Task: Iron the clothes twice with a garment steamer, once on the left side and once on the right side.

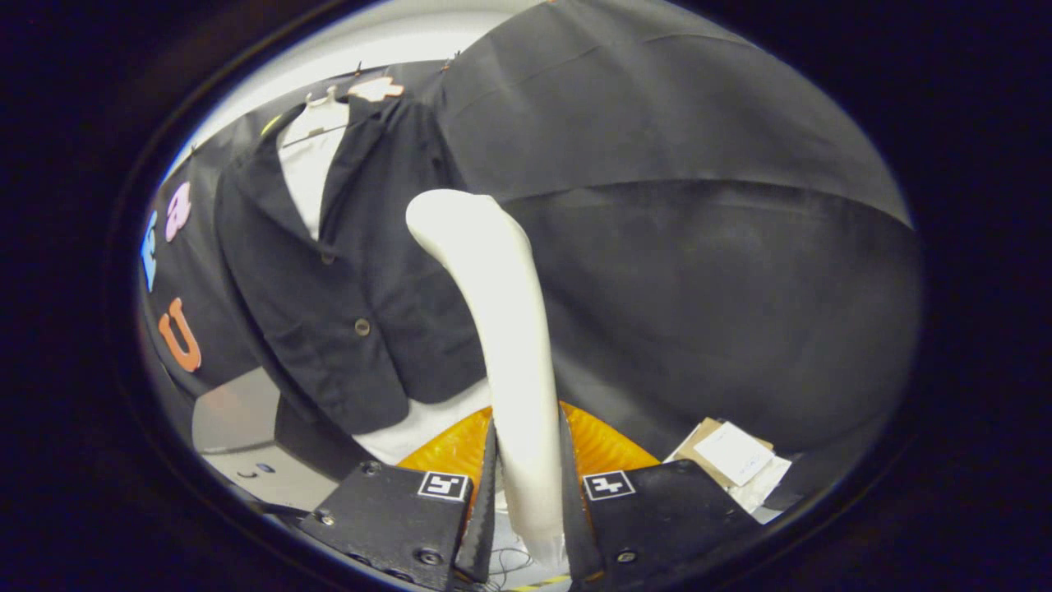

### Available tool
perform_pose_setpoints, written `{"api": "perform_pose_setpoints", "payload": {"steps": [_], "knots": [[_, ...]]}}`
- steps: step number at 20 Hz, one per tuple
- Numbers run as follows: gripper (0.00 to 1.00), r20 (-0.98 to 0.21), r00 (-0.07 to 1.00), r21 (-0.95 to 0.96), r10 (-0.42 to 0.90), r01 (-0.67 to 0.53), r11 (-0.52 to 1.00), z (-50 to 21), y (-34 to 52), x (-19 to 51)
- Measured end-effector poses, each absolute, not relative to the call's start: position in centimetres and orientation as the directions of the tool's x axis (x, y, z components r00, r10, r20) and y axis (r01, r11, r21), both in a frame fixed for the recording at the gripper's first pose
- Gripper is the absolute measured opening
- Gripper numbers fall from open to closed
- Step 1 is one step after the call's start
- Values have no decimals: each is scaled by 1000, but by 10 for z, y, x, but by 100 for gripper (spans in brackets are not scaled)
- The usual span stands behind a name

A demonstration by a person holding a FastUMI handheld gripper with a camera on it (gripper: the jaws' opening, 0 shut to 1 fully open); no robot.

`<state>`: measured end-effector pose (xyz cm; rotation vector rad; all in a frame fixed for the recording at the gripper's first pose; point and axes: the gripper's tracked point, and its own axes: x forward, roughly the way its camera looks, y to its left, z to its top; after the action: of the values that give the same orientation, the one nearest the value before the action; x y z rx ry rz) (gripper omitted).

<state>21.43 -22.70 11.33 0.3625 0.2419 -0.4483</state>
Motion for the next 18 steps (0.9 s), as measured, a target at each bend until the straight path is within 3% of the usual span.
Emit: {"api": "perform_pose_setpoints", "payload": {"steps": [10,18], "knots": [[38,-73,940,280,-332,339,898,297,-237,320],[38,-25,940,178,-340,339,924,330,-209,382]]}}
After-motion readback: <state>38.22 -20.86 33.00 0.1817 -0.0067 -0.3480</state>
